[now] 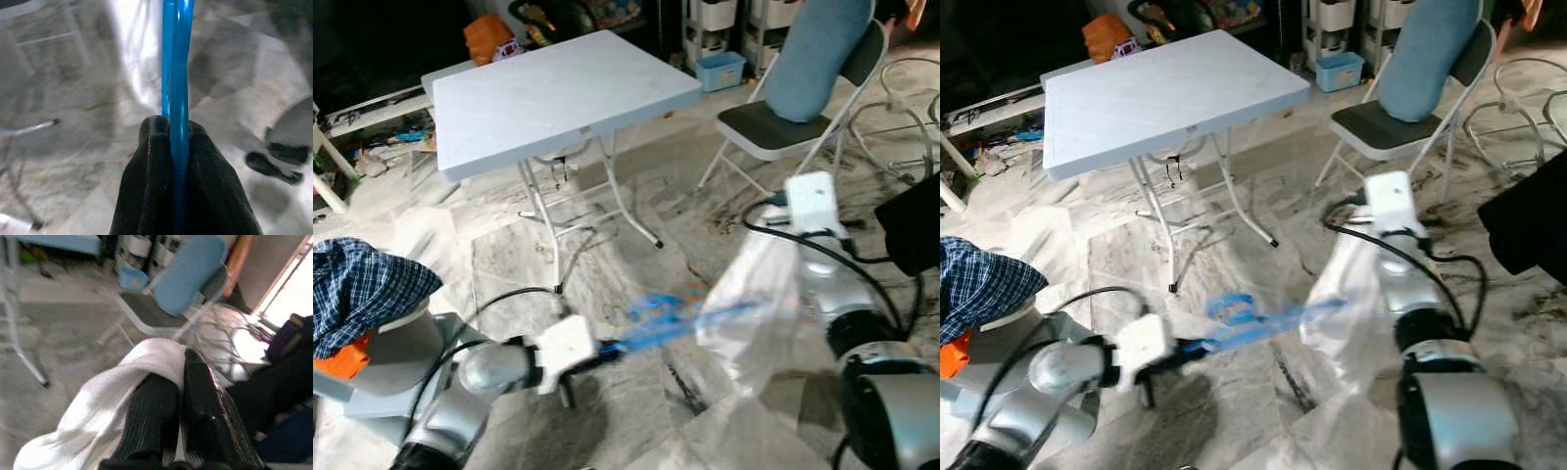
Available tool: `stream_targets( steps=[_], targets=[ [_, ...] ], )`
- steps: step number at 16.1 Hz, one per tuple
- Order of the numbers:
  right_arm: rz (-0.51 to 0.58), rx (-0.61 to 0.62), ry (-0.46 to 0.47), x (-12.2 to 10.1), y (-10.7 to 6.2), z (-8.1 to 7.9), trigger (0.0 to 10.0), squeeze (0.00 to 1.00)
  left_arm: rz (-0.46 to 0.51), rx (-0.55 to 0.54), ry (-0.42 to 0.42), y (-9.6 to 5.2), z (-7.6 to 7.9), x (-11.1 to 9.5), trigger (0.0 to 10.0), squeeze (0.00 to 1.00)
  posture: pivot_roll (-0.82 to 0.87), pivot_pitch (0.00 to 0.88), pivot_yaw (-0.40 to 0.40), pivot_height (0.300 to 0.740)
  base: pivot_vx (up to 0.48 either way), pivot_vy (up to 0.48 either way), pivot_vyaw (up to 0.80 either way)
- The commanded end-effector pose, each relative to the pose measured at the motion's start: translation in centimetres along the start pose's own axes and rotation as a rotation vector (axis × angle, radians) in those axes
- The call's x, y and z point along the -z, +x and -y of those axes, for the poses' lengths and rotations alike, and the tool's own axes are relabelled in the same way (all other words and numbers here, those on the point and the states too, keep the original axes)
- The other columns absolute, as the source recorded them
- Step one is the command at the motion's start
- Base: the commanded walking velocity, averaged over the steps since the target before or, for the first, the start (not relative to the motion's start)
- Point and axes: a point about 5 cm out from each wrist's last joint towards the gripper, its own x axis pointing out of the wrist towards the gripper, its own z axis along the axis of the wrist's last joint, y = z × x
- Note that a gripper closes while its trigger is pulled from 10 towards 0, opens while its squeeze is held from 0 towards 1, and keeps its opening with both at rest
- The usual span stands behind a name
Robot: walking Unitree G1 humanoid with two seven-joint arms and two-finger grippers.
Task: Hang hanger
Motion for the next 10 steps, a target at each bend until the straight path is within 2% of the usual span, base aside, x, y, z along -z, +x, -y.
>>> stream_targets(
  steps=[1, 3, 4, 6, 7, 8, 9, 10],
  targets=[
    [0.002, -0.007, 0.006, -0.2, 0.1, -0.1, 0.0, 0.00, 0.040, -0.095, -0.011, -0.5, -0.7, -0.3, 0.0, 0.00, -0.12, 0.000, 0.123, 0.740, 0.000, 0.000, 0.00],
    [-0.057, 0.008, 0.004, 1.9, -0.3, 0.9, 0.0, 0.00, 0.076, -0.336, -0.100, -1.2, -1.4, 0.5, 0.0, 0.00, -0.12, 0.000, 0.117, 0.740, 0.000, 0.000, 0.00],
    [-0.101, 0.029, 0.061, 3.0, -0.6, 1.6, 0.0, 0.00, 0.062, -0.535, -0.170, -1.7, -2.0, 1.4, 0.0, 0.00, -0.12, 0.000, 0.117, 0.740, 0.000, 0.000, 0.00],
    [-0.132, 0.020, 0.140, 3.9, -1.0, 1.7, 0.0, 0.00, 0.039, -0.706, -0.254, -2.0, -2.5, 2.3, 3.6, 0.00, -0.12, 0.000, 0.116, 0.740, 0.000, 0.000, 0.00],
    [-0.137, -0.112, 0.216, 4.3, -1.4, 0.4, 0.0, 0.00, 0.016, -0.880, -0.345, -1.9, -3.2, 2.9, 10.0, 0.00, -0.12, 0.000, 0.131, 0.740, 0.000, 0.000, 0.00],
    [-0.114, -0.220, 0.202, 4.0, -1.6, -0.6, 0.0, 0.00, 0.012, -0.992, -0.393, -1.7, -3.7, 2.8, 10.0, 0.00, -0.12, 0.000, 0.135, 0.740, 0.000, 0.000, 0.00],
    [-0.098, -0.260, 0.175, 3.8, -1.7, -1.0, 0.0, 0.00, 0.014, -1.046, -0.410, -1.5, -4.0, 2.5, 10.0, 0.00, -0.12, 0.000, 0.136, 0.740, 0.000, 0.000, 0.00],
    [-0.066, -0.315, 0.174, 2.9, -1.7, -1.7, 0.0, 0.00, 0.036, -1.039, -0.357, -1.2, -4.6, 1.1, 10.0, 0.00, -0.13, 0.000, 0.142, 0.740, 0.000, 0.000, 0.00]
  ],
)
